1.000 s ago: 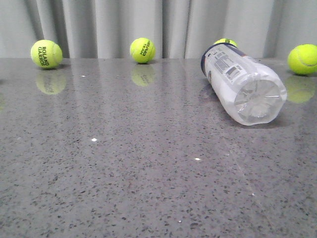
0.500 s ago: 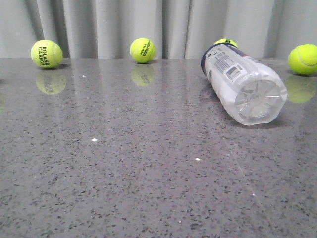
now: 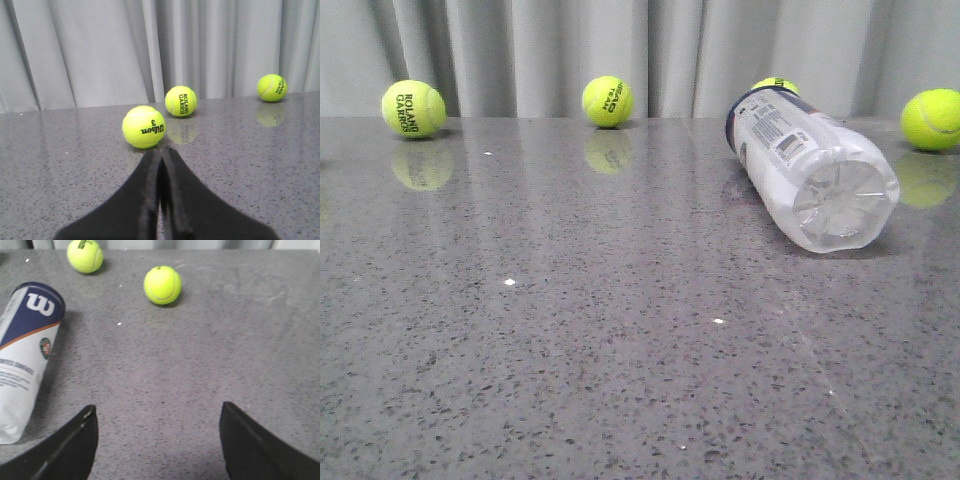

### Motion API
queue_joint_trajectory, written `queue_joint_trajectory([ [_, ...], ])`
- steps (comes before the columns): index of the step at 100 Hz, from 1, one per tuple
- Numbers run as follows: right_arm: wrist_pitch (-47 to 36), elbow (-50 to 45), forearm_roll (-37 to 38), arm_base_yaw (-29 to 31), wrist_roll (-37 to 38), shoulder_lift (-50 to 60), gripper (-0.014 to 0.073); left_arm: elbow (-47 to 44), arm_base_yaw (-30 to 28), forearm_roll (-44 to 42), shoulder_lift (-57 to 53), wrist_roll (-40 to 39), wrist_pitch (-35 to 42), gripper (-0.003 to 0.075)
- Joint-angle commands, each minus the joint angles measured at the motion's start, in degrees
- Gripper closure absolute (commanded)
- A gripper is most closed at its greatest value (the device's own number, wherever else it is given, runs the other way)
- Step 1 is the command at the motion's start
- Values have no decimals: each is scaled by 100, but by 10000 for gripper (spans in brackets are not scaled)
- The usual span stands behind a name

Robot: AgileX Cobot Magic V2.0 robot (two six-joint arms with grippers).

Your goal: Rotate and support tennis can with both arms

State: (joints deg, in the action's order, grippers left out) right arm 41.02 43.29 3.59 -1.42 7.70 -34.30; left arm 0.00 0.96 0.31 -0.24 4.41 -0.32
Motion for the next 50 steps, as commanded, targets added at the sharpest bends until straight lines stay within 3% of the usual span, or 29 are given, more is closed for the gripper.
queue_joint_trajectory([
  [1, -72, 574, -133, -125, -58, -441, 74, -254, 22, 6, -185, -63, 462, 740],
  [50, 591, 2619, -420, -1534, 155, -2966, 72, -254, 22, 6, -185, -63, 462, 740],
])
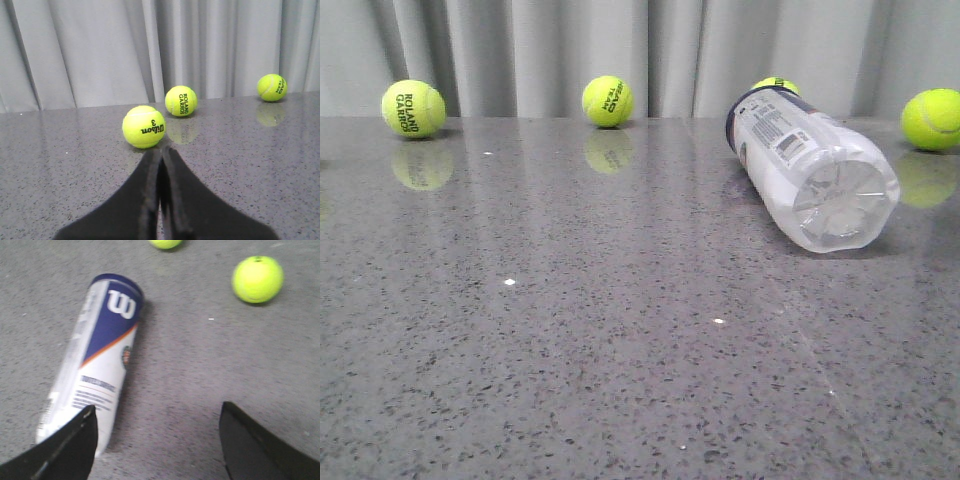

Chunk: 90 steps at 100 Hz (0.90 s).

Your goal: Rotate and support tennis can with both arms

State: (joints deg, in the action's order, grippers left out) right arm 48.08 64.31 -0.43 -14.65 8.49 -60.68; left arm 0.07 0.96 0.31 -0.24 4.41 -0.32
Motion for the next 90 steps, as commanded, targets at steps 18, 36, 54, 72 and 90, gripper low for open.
queue_joint_trajectory([
  [18, 60, 1253, -18, -641, 474, -1316, 72, -262, 22, 6, -185, -63, 462, 740],
  [36, 416, 1915, -23, -697, 756, -2148, 22, -262, 22, 6, -185, -63, 462, 740],
  [54, 1004, 2462, -23, -697, 808, -2781, -61, -262, 22, 6, -185, -63, 462, 740],
  [72, 1144, 2798, -23, -697, 1153, -3265, -61, -262, 22, 6, -185, -63, 462, 740],
  [90, 1080, 2840, -23, -697, 1487, -3579, -61, -262, 22, 6, -185, -63, 462, 740],
])
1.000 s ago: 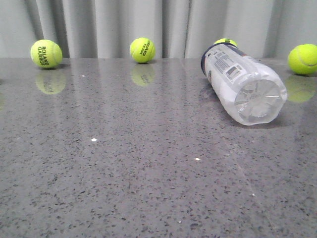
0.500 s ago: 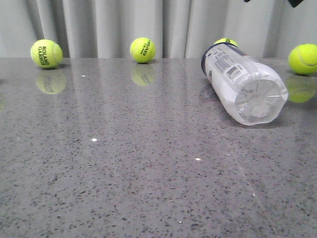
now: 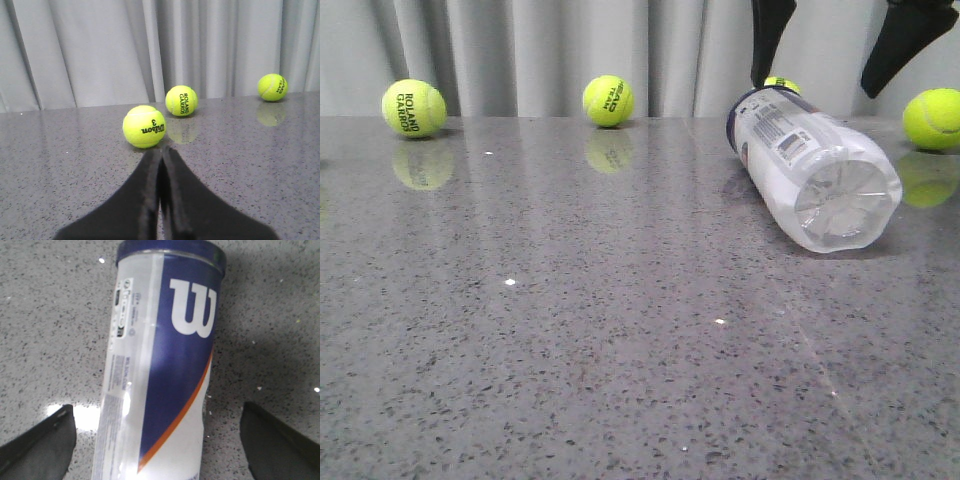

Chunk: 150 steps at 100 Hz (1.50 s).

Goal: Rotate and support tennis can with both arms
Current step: 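Lower the right gripper and grasp the Wilson can around its middle, then lift and swing the can with the right gripper, turning it sideways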

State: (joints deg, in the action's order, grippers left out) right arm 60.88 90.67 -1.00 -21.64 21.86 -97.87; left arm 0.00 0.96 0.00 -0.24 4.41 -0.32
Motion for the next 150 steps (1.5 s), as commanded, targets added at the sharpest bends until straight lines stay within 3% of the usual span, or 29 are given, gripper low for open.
queue_joint_trajectory([
  [1, -200, 204, 34, 2, 165, 129, -61, -254, 22, 38, -185, -63, 462, 740],
  [68, -214, 204, -204, 2, 214, -513, -59, -254, 22, 38, -185, -63, 462, 740],
  [77, -204, 204, -204, 2, 197, -513, -4, -254, 22, 38, -185, -63, 462, 740],
  [94, -204, 204, -204, 2, 197, -513, 191, -254, 22, 38, -185, -63, 462, 740],
  [112, -198, 249, -204, 0, 159, -513, 232, -254, 22, 38, -185, -63, 462, 740],
  [129, -75, 693, -204, -150, -805, -513, 232, -254, 22, 38, -185, -63, 462, 740],
  [150, -139, 1366, -204, -585, -2666, -513, 232, -254, 22, 38, -185, -63, 462, 740],
])
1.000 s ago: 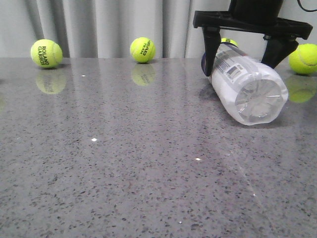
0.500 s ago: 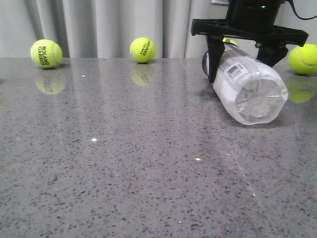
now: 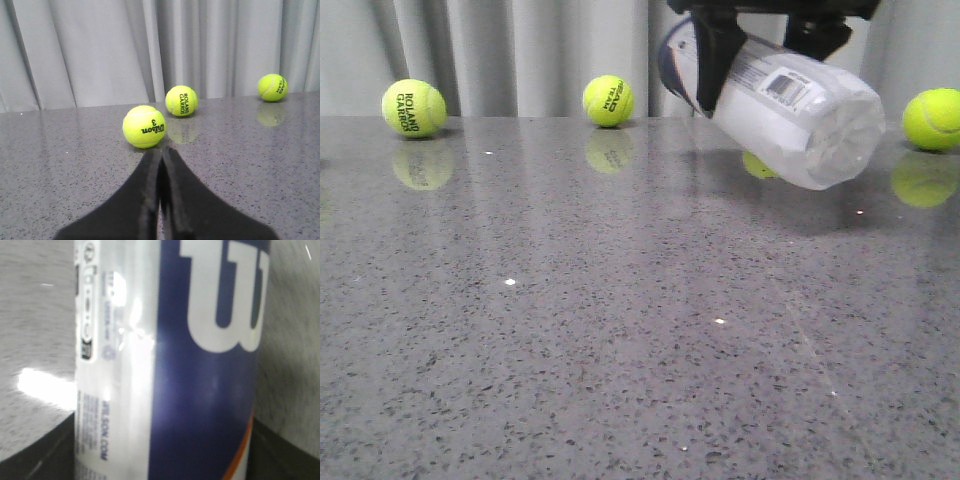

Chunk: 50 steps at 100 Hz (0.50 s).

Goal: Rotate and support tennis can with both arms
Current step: 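Lift and swing the can with the right gripper, turning it sideways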

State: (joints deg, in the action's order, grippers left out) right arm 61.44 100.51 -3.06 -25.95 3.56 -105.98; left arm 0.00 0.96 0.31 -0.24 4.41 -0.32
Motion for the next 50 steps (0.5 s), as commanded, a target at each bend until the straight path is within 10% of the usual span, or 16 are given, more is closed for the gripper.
queue_joint_trajectory([
  [1, -207, 398, 2, -186, -967, 298, 232, -254, 22, 6, -185, -63, 462, 740],
  [50, -224, 524, 2, -894, -4371, 239, 232, -254, 22, 6, -185, -63, 462, 740],
])
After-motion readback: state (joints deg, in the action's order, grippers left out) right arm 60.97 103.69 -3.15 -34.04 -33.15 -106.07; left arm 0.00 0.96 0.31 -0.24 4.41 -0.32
